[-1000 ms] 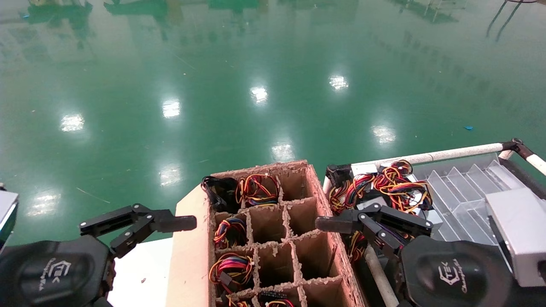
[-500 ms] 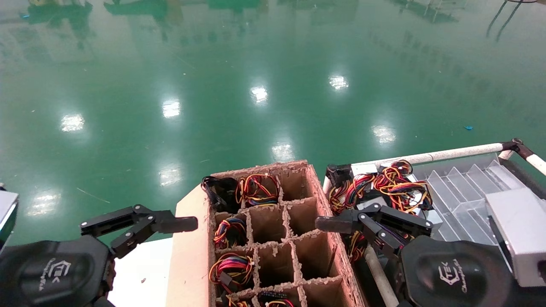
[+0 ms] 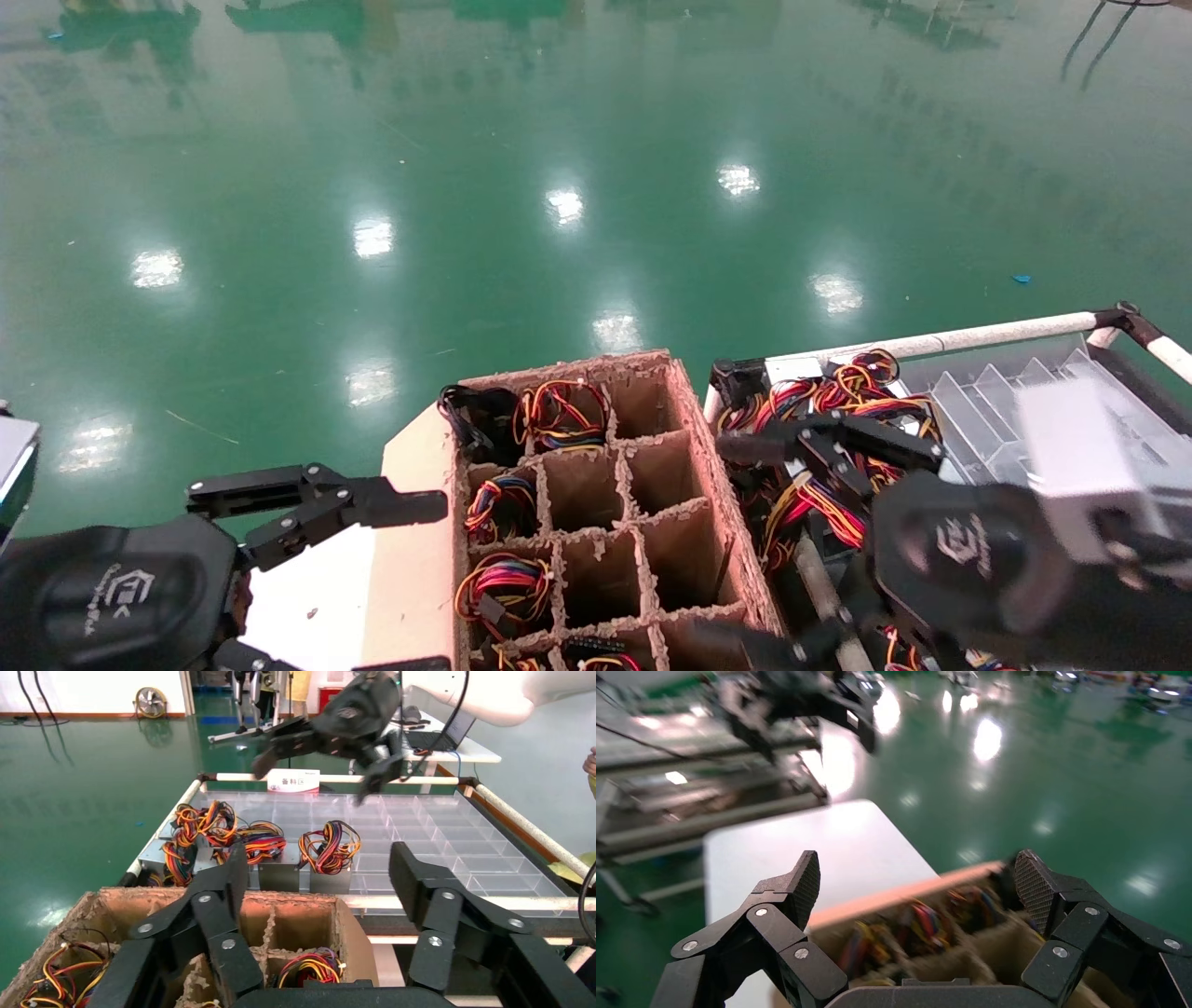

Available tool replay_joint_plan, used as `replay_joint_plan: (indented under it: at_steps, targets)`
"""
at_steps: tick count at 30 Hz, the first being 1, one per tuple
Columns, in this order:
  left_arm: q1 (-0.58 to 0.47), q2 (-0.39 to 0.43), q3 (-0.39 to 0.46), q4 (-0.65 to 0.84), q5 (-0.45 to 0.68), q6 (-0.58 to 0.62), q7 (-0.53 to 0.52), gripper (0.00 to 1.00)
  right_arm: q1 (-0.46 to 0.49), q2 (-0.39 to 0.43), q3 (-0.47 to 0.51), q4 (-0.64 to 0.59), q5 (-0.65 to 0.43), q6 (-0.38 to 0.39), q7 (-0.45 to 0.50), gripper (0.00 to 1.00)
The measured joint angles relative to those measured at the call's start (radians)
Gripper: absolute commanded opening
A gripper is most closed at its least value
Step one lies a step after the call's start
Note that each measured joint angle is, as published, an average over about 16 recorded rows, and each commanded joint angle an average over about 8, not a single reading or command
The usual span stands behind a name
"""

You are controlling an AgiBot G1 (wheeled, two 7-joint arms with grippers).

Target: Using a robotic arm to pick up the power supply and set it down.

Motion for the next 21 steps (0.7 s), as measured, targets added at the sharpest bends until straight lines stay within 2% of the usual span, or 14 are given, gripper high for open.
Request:
replay_joint_plan:
  at_steps: [8,21]
  targets:
    - [0.0,0.0,0.0,0.0,0.0,0.0,0.0,0.0,0.091,-0.08,-0.078,0.002,-0.231,0.131,0.009,1.0]
    - [0.0,0.0,0.001,0.0,0.0,0.0,0.0,0.0,0.301,-0.359,-0.266,-0.154,-0.637,0.287,-0.013,1.0]
